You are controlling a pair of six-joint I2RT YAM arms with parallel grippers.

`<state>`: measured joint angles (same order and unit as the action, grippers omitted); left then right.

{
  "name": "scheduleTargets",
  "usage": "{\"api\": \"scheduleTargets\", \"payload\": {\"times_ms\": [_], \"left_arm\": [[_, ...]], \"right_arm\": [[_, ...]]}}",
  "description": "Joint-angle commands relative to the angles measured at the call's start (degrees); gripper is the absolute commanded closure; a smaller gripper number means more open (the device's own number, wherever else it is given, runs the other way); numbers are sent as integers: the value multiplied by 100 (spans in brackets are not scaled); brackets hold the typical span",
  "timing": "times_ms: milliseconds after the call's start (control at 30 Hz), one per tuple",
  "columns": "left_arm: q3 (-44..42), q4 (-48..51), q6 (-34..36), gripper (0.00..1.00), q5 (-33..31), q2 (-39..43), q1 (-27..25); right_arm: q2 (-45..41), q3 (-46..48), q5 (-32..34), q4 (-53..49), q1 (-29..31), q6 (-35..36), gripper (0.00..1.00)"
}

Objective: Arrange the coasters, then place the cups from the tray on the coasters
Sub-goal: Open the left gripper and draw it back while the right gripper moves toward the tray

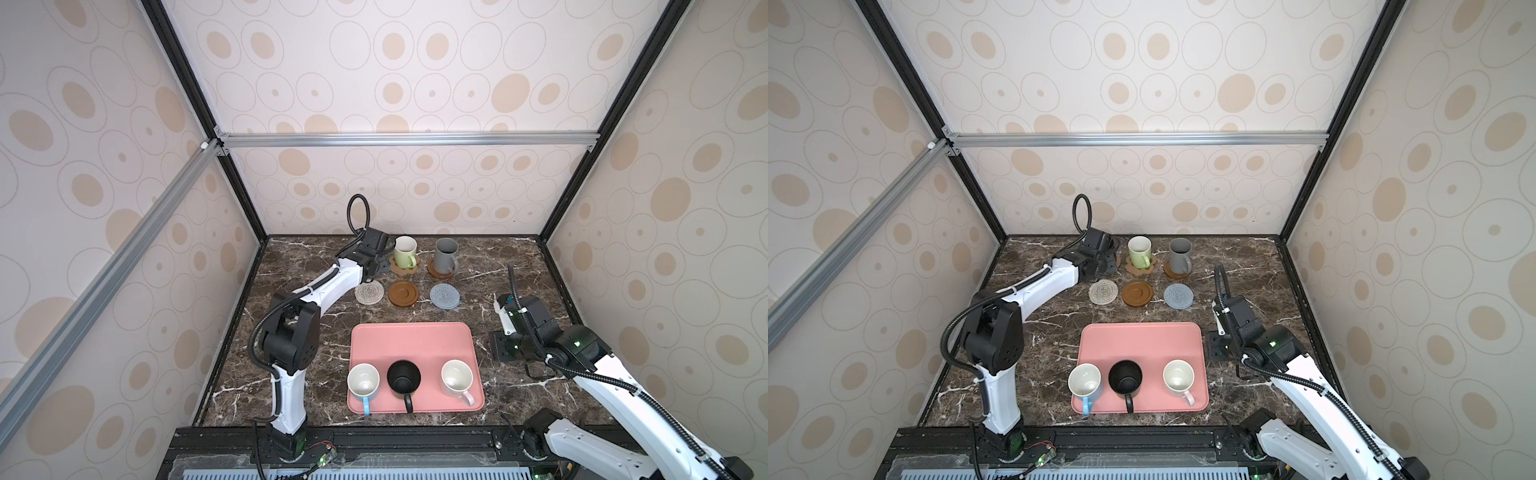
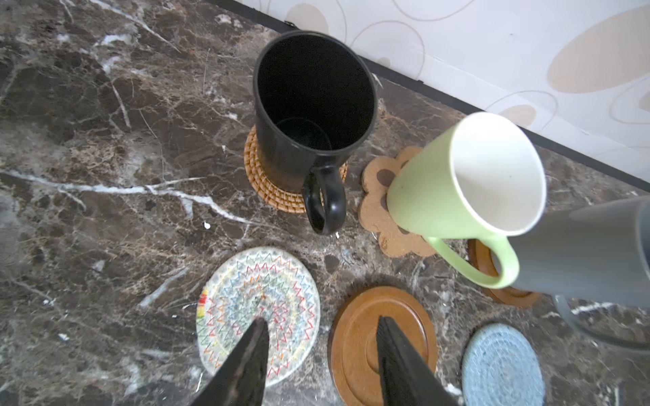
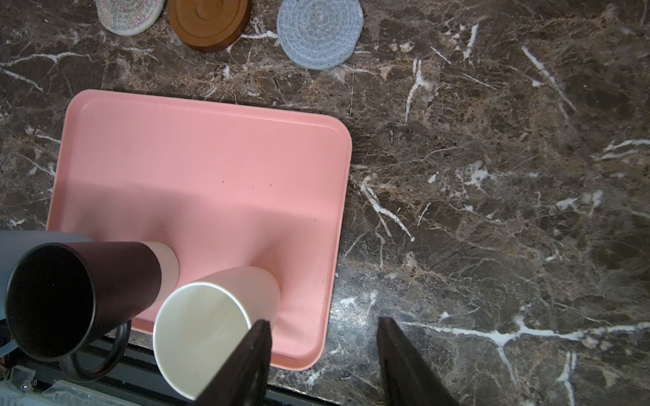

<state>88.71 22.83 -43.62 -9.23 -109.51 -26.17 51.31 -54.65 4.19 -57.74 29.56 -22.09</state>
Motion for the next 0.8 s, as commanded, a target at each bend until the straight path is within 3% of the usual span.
{"api": "scheduleTargets", "payload": {"times_ms": [0,133,367,767], "left_arm": [[-471,-441,227,49,323,539,-27],[-972,-455,452,47,722,1133,-82],[-2152,-719,606,45,869,2332,-156],[-3283,-1219,560,43,1257,3719,-167]], "right_arm": [[-102,-115,-111,-327,15,-220,47],[-77,-50,-590,-525,17,-465,46],[-197,159,-1334,-363,62,-630,43],[-341,102,-1423,-455,487,-764,38]]}}
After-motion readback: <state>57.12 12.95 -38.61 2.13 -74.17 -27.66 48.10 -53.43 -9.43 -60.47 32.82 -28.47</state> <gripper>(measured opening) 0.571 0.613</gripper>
